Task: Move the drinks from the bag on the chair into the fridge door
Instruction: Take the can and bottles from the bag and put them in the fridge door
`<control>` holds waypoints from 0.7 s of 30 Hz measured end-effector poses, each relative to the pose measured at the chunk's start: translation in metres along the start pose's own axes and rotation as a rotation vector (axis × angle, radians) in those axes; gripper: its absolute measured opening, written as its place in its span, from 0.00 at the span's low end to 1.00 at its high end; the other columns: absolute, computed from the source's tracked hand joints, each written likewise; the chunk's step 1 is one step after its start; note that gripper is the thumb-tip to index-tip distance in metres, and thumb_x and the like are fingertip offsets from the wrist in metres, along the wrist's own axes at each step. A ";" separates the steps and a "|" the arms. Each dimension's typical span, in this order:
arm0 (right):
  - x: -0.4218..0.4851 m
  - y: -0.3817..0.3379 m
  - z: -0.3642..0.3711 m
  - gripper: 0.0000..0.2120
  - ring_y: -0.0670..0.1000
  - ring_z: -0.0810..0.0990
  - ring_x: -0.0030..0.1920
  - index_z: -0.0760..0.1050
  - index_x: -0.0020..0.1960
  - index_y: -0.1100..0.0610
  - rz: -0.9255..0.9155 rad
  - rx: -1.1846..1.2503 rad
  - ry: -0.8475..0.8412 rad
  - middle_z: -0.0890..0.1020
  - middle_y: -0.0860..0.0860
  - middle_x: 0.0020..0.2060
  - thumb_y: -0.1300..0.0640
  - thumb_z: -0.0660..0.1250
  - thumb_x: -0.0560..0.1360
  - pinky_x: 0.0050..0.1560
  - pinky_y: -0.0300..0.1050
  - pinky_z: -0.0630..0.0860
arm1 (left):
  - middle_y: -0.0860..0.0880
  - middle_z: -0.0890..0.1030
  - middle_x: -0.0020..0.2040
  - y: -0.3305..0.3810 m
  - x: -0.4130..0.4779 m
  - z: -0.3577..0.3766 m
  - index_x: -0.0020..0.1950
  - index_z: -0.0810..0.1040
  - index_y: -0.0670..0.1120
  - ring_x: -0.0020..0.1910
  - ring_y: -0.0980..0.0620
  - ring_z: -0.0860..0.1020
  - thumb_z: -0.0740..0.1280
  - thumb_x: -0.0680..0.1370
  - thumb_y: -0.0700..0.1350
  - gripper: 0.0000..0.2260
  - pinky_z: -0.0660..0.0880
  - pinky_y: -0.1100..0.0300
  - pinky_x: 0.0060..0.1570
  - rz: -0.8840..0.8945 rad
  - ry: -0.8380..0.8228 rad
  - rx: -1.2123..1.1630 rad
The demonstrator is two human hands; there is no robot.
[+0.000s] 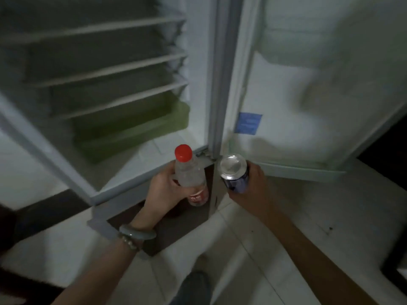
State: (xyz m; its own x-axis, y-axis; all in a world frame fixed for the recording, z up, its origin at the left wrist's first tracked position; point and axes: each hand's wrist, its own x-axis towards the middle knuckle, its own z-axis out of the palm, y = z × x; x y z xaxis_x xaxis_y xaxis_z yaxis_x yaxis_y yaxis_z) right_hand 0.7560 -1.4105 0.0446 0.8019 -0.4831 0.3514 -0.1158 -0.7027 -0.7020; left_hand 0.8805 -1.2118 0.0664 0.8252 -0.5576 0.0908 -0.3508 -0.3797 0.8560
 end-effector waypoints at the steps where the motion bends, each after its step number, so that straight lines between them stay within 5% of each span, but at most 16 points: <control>1: 0.005 0.005 -0.010 0.24 0.60 0.78 0.46 0.72 0.53 0.59 0.030 -0.012 0.046 0.78 0.59 0.46 0.55 0.73 0.59 0.45 0.53 0.77 | 0.66 0.77 0.42 0.011 0.014 0.008 0.47 0.73 0.61 0.41 0.74 0.75 0.80 0.61 0.49 0.21 0.72 0.75 0.40 0.025 -0.026 -0.004; 8: 0.038 0.042 -0.055 0.22 0.58 0.78 0.44 0.71 0.50 0.58 0.191 -0.018 0.263 0.78 0.58 0.43 0.56 0.72 0.58 0.42 0.56 0.76 | 0.56 0.82 0.49 0.077 0.112 0.059 0.56 0.76 0.54 0.47 0.56 0.80 0.79 0.62 0.54 0.25 0.79 0.54 0.49 0.170 -0.146 -0.061; 13: 0.048 0.071 -0.072 0.24 0.57 0.77 0.48 0.72 0.53 0.56 0.273 -0.084 0.308 0.77 0.55 0.45 0.53 0.70 0.58 0.44 0.56 0.76 | 0.56 0.80 0.47 0.099 0.154 0.098 0.57 0.75 0.52 0.45 0.57 0.78 0.77 0.64 0.54 0.24 0.72 0.68 0.42 0.247 -0.234 -0.039; 21: 0.050 0.104 -0.083 0.25 0.54 0.77 0.48 0.72 0.55 0.55 0.363 -0.110 0.375 0.77 0.55 0.47 0.53 0.71 0.59 0.45 0.53 0.76 | 0.51 0.81 0.54 0.086 0.180 0.155 0.62 0.72 0.54 0.52 0.49 0.79 0.72 0.62 0.63 0.31 0.76 0.49 0.52 0.204 -0.299 0.057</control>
State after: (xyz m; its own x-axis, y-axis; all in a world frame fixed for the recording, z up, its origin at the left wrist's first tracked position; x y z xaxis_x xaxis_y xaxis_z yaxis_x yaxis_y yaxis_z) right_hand 0.7356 -1.5515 0.0406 0.4363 -0.8448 0.3098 -0.4237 -0.4967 -0.7575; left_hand 0.9302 -1.4590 0.0772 0.5726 -0.8140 0.0974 -0.5260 -0.2737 0.8053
